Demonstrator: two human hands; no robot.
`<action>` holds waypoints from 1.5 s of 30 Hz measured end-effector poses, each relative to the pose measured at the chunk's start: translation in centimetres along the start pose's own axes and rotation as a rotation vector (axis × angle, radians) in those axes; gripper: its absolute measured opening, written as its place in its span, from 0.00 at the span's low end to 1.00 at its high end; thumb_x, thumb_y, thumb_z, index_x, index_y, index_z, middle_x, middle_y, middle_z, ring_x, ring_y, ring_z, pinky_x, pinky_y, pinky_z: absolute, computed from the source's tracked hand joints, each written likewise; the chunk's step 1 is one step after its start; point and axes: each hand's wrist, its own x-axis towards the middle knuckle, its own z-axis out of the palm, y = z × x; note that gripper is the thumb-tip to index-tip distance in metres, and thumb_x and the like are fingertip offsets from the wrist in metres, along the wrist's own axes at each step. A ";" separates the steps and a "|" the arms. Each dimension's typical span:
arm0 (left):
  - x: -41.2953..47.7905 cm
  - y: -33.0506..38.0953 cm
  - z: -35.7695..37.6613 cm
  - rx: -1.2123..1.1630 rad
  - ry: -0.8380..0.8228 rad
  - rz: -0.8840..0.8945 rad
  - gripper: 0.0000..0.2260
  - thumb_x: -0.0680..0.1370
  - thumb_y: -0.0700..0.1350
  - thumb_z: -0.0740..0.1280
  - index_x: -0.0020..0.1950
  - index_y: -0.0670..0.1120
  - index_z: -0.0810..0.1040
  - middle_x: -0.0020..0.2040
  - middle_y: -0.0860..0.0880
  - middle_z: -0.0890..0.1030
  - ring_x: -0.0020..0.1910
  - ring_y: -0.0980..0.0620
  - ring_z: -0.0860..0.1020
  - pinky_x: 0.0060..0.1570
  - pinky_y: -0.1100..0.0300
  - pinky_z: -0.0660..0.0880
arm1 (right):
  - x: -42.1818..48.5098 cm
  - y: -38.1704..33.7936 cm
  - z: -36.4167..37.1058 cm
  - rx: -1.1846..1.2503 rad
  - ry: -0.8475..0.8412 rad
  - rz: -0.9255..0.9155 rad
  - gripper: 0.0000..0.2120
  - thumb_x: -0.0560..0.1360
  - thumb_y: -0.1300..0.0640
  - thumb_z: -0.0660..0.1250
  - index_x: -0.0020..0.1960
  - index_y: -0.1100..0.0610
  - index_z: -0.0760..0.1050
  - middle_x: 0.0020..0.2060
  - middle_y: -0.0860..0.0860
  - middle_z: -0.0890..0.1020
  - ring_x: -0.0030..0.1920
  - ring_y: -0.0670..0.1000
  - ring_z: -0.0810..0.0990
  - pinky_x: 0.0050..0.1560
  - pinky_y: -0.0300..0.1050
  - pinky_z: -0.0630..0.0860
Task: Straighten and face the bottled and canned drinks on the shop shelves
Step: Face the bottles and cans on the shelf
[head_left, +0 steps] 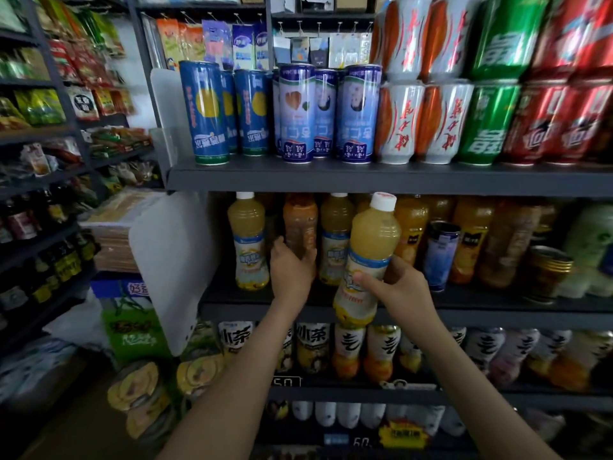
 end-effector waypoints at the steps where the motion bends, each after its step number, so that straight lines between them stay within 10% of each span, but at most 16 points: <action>1: 0.2 0.3 0.2 0.013 -0.016 -0.017 0.33 0.75 0.50 0.70 0.73 0.40 0.60 0.68 0.41 0.70 0.65 0.43 0.71 0.57 0.53 0.72 | 0.0 0.2 -0.1 -0.007 0.011 0.007 0.18 0.69 0.58 0.74 0.58 0.55 0.76 0.48 0.43 0.83 0.47 0.39 0.82 0.50 0.40 0.80; 29: -6.6 -2.9 -9.2 -0.076 0.030 0.018 0.20 0.69 0.53 0.74 0.56 0.48 0.77 0.51 0.51 0.79 0.49 0.55 0.78 0.48 0.59 0.74 | 0.7 2.3 5.6 -0.061 0.065 -0.042 0.17 0.72 0.57 0.73 0.59 0.54 0.74 0.48 0.45 0.80 0.49 0.29 0.75 0.45 0.20 0.69; 34: -6.6 -3.3 -11.7 -0.068 0.020 0.003 0.16 0.70 0.48 0.75 0.56 0.50 0.77 0.48 0.56 0.77 0.42 0.66 0.73 0.40 0.72 0.68 | 3.0 2.7 9.4 -0.132 0.028 -0.084 0.19 0.71 0.54 0.73 0.60 0.53 0.73 0.52 0.48 0.81 0.52 0.45 0.80 0.51 0.41 0.77; 39: -6.3 -4.1 -12.5 -0.117 -0.007 -0.052 0.18 0.70 0.49 0.75 0.58 0.49 0.77 0.49 0.55 0.81 0.44 0.64 0.76 0.44 0.67 0.71 | 5.6 2.7 11.9 -0.251 0.018 -0.124 0.21 0.73 0.55 0.71 0.63 0.59 0.72 0.51 0.50 0.81 0.48 0.45 0.78 0.37 0.25 0.69; 45: -6.2 -4.9 -12.1 -0.099 -0.065 -0.026 0.17 0.69 0.49 0.76 0.55 0.53 0.75 0.52 0.54 0.80 0.50 0.56 0.77 0.50 0.60 0.73 | 7.4 3.1 12.0 -0.363 -0.013 -0.089 0.23 0.74 0.54 0.70 0.66 0.59 0.69 0.56 0.56 0.80 0.57 0.54 0.78 0.48 0.39 0.71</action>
